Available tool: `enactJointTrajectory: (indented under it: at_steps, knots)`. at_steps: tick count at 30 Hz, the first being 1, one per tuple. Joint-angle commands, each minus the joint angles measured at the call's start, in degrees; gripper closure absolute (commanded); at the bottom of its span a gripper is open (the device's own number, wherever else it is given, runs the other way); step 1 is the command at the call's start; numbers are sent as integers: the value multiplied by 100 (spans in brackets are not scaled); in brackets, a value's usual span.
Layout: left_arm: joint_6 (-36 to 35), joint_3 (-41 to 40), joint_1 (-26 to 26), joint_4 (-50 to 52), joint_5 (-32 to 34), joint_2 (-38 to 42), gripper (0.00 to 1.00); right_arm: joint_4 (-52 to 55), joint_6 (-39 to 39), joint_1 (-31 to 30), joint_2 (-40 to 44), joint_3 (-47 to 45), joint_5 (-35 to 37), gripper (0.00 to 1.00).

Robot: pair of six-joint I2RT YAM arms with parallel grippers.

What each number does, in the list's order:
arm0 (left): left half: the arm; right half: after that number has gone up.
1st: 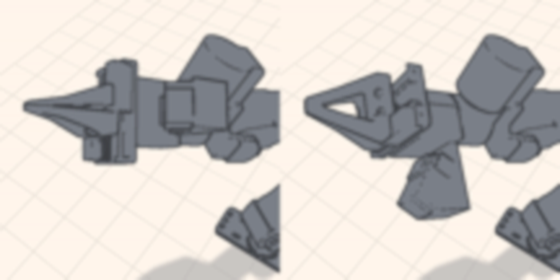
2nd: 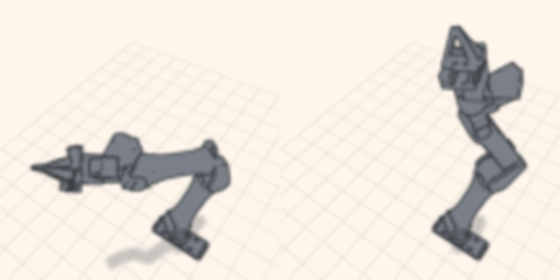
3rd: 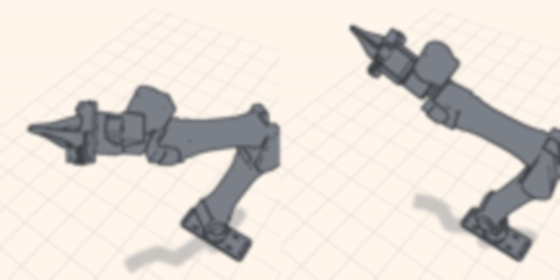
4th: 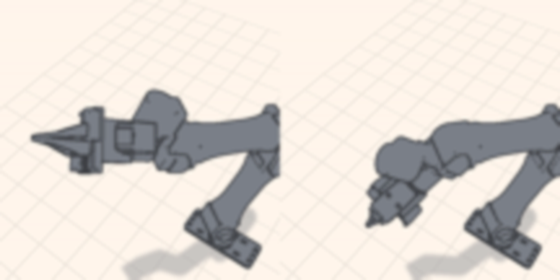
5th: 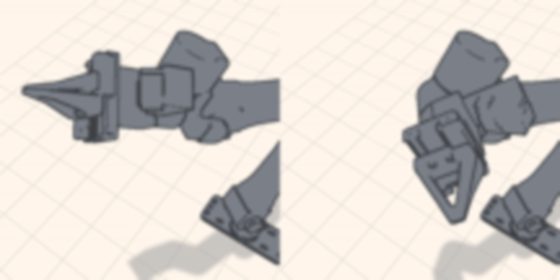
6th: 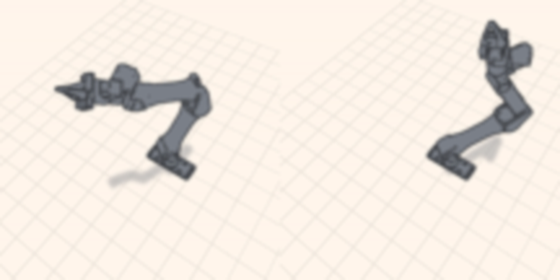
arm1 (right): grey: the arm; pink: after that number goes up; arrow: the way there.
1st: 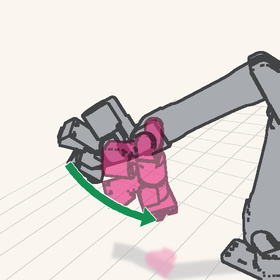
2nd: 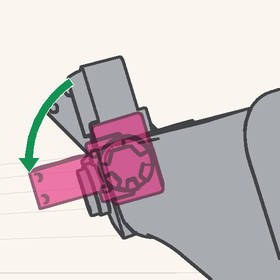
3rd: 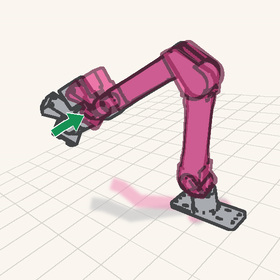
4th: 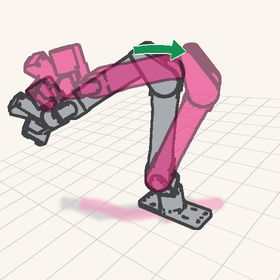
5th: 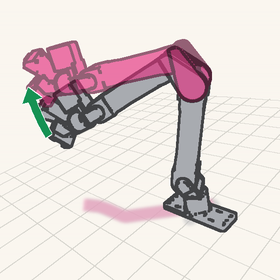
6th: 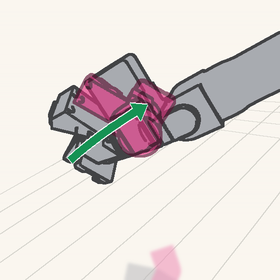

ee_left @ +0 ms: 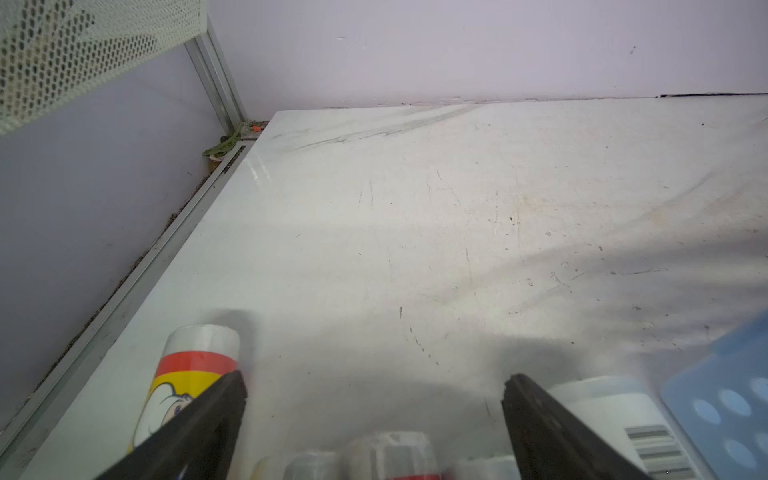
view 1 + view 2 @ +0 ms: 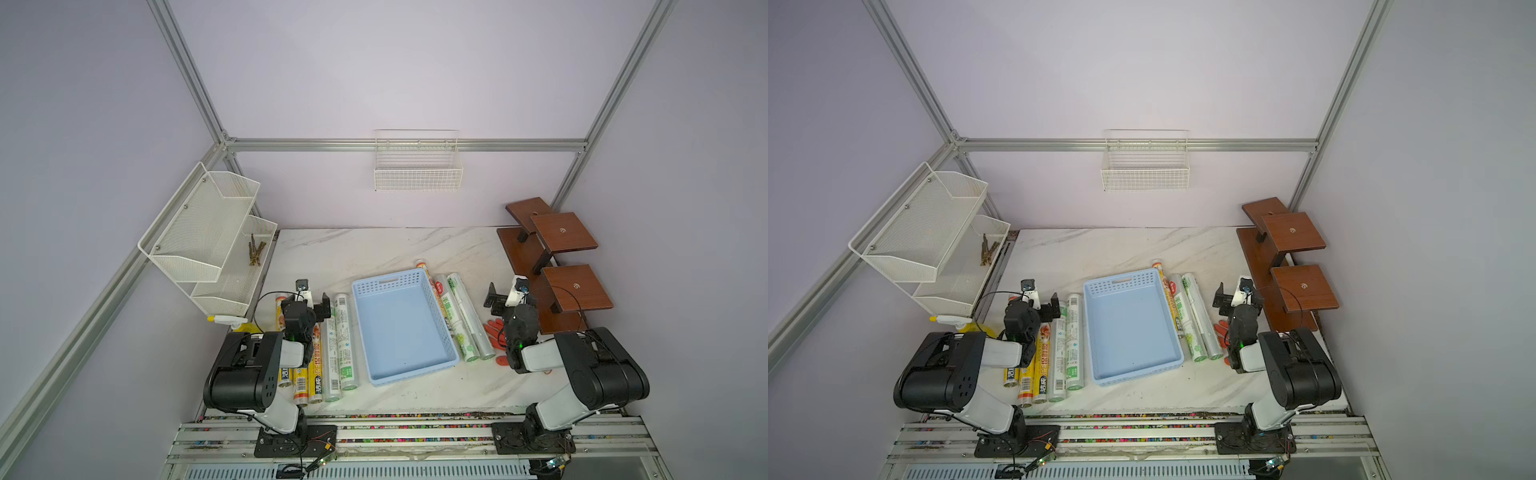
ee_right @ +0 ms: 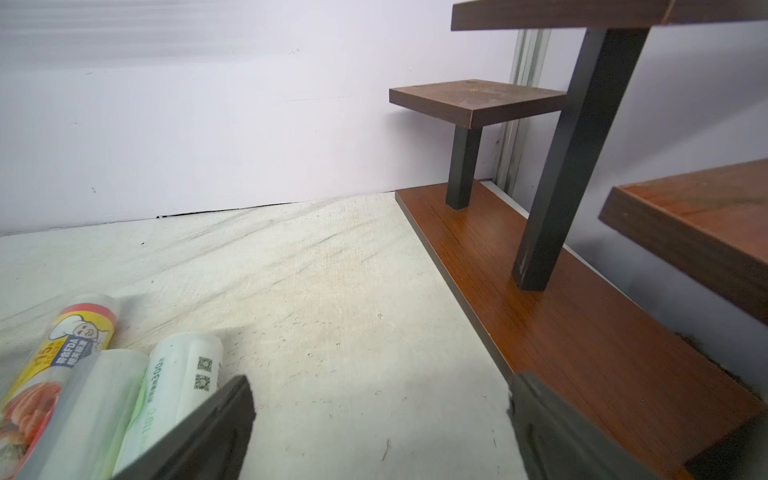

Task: Put the plastic wrap into the basket
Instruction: Pick up the plastic wrap from the center of the board.

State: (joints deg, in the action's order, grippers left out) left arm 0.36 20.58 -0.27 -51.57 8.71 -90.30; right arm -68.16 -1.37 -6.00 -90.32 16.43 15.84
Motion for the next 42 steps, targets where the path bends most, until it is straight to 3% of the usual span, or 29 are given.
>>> enactJointTrajectory:
  at_steps: [1, 18, 22, 25, 27, 29, 32, 34, 36, 39, 40, 42]
  knots:
    - [-13, 132, -17, -220, -29, 27, 0, -180, 14, 18, -26, -78, -19, 0]
    - [-74, 68, -17, -234, -95, 111, 0, -112, 59, 13, -19, -44, -55, 0]
    - [-30, -307, -17, -507, 89, 650, 0, 109, 138, -22, 146, -25, -194, 0]
    - [316, -130, -17, 707, 459, 1622, 0, -47, 155, -62, 432, -167, 1, 0]
    - [649, 69, -18, 1549, 656, 2157, 0, 845, 74, -122, 954, -2, 201, 0]
    - [986, 358, -19, 2383, 732, 2602, 0, 2453, -228, -121, 1537, 465, 269, 0]
    - [1336, 908, -17, 3626, 457, 3051, 0, 4568, -1438, -121, 2057, 1312, 170, 0]
    - [1603, 1192, -23, 4267, 357, 3242, 0, 5742, -2208, -103, 2132, 1889, -422, 0]
    - [2306, 1499, -23, 5044, 460, 3417, 0, 6542, -2088, -103, 2050, 2413, -1982, 0]
    - [3223, 1684, -17, 6070, 316, 3679, 0, 6555, -2164, -100, 1823, 2488, -3509, 3]
    - [3349, 1630, -17, 6088, 42, 3753, 0, 6685, -2162, -103, 1714, 2556, -3757, 6]
    - [3314, 1458, -17, 5804, -1173, 3901, 0, 7325, -2112, -117, 1420, 2834, -3980, 16]
